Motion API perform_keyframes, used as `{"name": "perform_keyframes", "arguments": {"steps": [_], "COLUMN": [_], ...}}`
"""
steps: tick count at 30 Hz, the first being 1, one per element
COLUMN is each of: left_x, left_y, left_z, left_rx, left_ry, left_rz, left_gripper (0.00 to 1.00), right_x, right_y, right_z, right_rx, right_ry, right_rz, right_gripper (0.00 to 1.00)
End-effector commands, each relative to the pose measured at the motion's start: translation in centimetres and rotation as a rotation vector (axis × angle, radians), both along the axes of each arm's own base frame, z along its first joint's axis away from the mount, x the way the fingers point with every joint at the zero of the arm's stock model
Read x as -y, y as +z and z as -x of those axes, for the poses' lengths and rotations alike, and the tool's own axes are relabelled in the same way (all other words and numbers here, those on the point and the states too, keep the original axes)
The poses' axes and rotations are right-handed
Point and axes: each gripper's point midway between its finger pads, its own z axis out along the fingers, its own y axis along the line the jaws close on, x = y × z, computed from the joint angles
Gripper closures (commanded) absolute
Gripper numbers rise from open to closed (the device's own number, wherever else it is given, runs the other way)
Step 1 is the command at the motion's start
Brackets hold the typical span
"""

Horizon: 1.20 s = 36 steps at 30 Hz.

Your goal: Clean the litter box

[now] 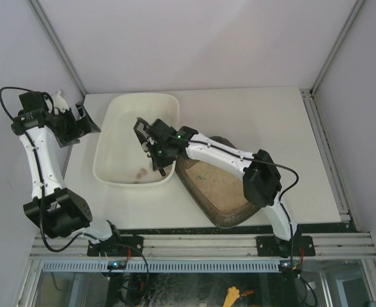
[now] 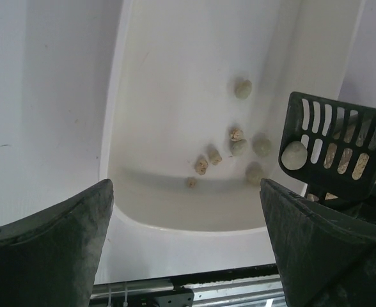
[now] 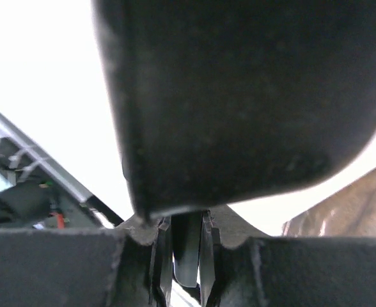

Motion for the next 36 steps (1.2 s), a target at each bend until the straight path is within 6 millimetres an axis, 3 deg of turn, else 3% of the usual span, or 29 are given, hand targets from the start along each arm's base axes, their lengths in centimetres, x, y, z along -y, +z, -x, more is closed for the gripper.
{"name": "perform_keyframes", "arguments": {"steps": [1,4,9,26,31,33,36], "left_x": [0.1,0.2,0.7,1.5,4.6,7.8,12.9], "left_y": [2.4,2.3,2.6,3.6,3.4,3.5,3.8], "left_z": [0.3,0.9,1.7,3.1,2.5,2.0,1.8], "left_rx": [0.138,0.145,0.174,0.194,0.187,0.208,0.248], "left_ry": [-0.072,-0.107,-0.172,-0.181,-0.278,-0.393,-0.593], "left_rz": [-0.095,-0.122,-0.165,-0.251,-0.353,-0.337,-0.232], "left_gripper": [0.00,0.00,0.00,0.00,0.00,0.00,0.00], "right_x": [3.9,5.6,6.3,6.3,9.0,11.1,15.1], "right_y": [0.8,1.7,3.0,4.6,8.2,9.6,10.2], "right_z": [-1.8,-2.6,-2.3,-1.7,-1.0,-0.2,1.3], "right_rx": [0.273,0.424,0.574,0.587,0.592,0.582,0.500], "right_ry": [-0.030,-0.054,-0.001,0.044,-0.052,-0.104,-0.187], "right_rz": [0.279,0.423,0.550,0.532,0.462,0.397,0.317], "right_gripper": [1.00,1.00,1.00,1.00,1.00,1.00,1.00]}}
